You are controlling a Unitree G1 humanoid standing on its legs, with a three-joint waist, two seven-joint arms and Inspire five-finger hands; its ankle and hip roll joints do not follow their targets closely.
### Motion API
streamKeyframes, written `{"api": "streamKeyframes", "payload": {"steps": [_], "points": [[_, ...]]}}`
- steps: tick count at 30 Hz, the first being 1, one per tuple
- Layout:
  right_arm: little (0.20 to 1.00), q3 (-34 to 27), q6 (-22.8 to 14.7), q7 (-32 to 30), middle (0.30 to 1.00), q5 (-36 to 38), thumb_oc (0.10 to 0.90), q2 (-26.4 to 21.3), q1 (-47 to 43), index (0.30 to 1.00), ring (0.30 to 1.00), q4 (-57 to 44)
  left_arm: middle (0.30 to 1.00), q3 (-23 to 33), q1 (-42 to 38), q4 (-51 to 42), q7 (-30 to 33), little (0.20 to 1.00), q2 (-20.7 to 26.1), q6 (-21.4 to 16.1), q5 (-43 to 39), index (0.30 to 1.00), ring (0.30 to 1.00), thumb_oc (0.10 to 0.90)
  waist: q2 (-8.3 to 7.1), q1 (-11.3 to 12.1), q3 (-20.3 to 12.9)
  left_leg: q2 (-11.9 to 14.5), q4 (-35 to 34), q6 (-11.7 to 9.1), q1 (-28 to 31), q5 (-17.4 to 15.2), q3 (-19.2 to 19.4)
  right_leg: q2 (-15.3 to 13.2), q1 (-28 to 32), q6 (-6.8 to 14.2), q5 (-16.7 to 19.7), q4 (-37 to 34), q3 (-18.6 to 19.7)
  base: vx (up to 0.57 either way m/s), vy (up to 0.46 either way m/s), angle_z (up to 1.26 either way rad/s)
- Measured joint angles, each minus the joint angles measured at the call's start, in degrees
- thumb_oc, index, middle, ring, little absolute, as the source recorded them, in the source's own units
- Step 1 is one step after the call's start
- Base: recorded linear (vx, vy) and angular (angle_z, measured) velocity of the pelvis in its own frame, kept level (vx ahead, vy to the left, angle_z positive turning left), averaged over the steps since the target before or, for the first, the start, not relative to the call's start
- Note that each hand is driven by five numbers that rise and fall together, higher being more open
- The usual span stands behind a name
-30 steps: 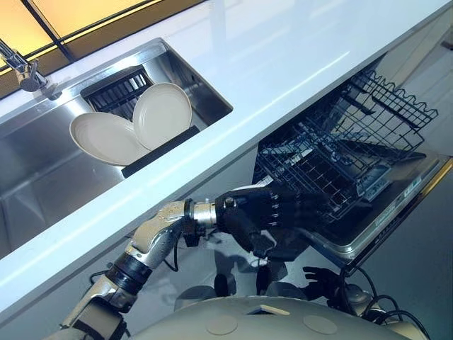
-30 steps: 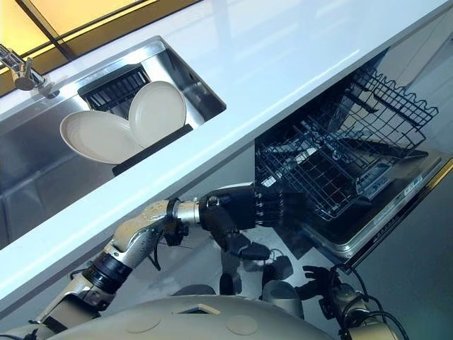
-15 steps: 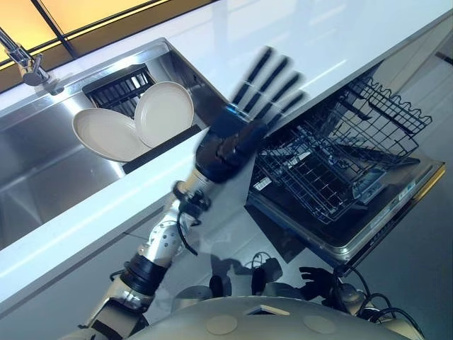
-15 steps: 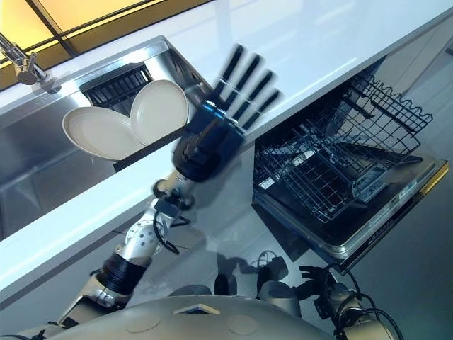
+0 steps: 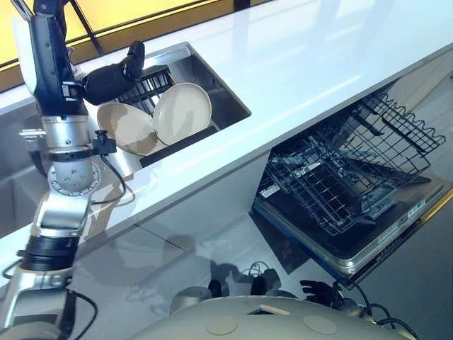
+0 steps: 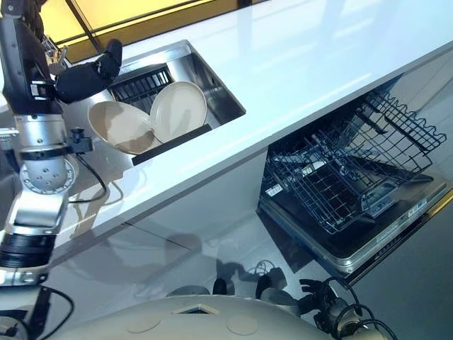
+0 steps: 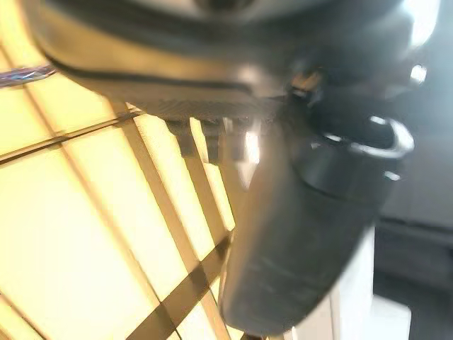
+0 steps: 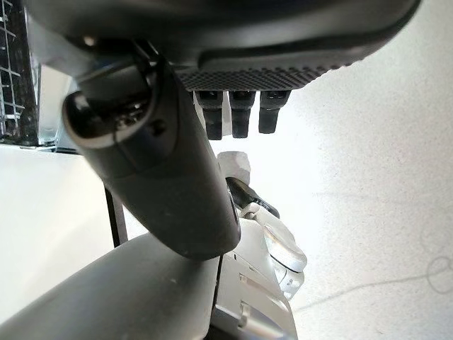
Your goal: Pick up plates and place into dishwasher.
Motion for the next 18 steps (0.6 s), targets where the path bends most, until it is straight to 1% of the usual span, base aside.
{"api": "streamKeyframes", "payload": {"steps": [3, 5, 8, 10, 14, 16, 18], "points": [[0.9, 0.03, 0.5, 0.01, 0.9, -1.53, 0.8, -0.56, 0.32, 0.9, 0.9, -0.3, 0.9, -0.05, -2.36, 5.98, -0.28, 0.9, 3.86, 3.13, -0.42, 0.9, 0.9, 0.8, 1.19, -0.61, -0.87, -0.04, -0.38, 0.1, 0.3, 0.06, 0.5, 0.05, -0.06, 0.19, 0.14, 0.01, 0.81, 0.07, 0.167, -0.09], [0.9, 0.0, 1.1, 0.0, 0.9, -2.28, 0.8, -0.79, 0.37, 0.9, 0.9, -0.75, 0.9, -0.05, -3.22, 9.21, -1.21, 0.9, 4.84, 4.65, -1.45, 0.9, 0.9, 0.8, 1.69, -0.63, -1.18, -0.04, -0.39, 0.12, 0.24, 0.04, 1.04, 0.07, -0.32, 0.29, 0.25, 0.02, 1.31, 0.06, 0.14, -0.15], [0.9, -0.02, 1.97, -0.01, 0.9, -3.23, 0.8, -0.84, 0.51, 0.9, 0.9, -2.06, 0.9, -0.1, -4.03, 15.01, -4.56, 0.9, 5.82, 7.37, -3.12, 0.9, 0.9, 0.8, 1.8, -1.34, -1.22, -0.06, -0.42, 0.13, 0.2, 0.04, 1.37, 0.09, -0.48, 0.29, 0.35, 0.03, 1.52, 0.07, 0.174, -0.07], [0.9, -0.06, 2.33, -0.01, 0.9, -3.47, 0.8, -0.85, 0.47, 0.9, 0.9, -2.72, 0.9, -0.87, -4.08, 20.13, -8.76, 0.9, 6.74, 9.63, -5.32, 0.9, 0.9, 0.8, 1.77, -1.94, -1.2, -0.07, -0.44, 0.18, -0.06, 0.0, 1.8, 0.08, -1.09, 0.33, 0.38, 0.49, 1.95, 0.09, 0.181, -0.11], [0.9, -0.56, 2.49, -0.01, 0.9, -3.66, 0.8, -0.78, 0.81, 0.9, 0.9, -3.96, 0.9, -2.48, -4.29, 28.19, -13.54, 0.9, 8.47, 12.05, -9.28, 0.9, 0.9, 0.8, 1.31, -2.14, -0.85, -0.03, -0.46, 0.38, -0.27, -0.14, 3.59, 0.17, -2.44, 0.35, 0.37, 1.59, 3.27, 0.08, 0.119, -0.21], [0.9, -0.58, 2.37, -0.05, 0.9, -4.11, 0.8, -0.51, 0.76, 0.9, 0.9, -4.57, 0.9, -3.05, -4.87, 31.81, -15.41, 0.9, 9.68, 12.14, -11.58, 0.9, 0.9, 0.8, 0.62, -2.28, 0.09, -0.03, -0.42, 0.41, -0.49, -0.13, 4.28, 0.18, -3.34, 0.36, 0.38, 2.36, 4.24, 0.08, 0.121, -0.2], [0.9, -0.57, 2.34, -0.05, 0.9, -4.5, 0.8, 0.04, 1.05, 0.9, 0.9, -4.68, 0.9, -3.06, -6.86, 34.84, -16.36, 0.9, 10.15, 12.26, -13.85, 0.9, 0.9, 0.8, -0.76, -2.49, 1.01, -0.1, -0.41, 0.57, -0.99, -0.01, 4.83, 0.14, -4.2, 0.45, 0.44, 2.86, 4.5, 0.07, 0.101, -0.09]]}}
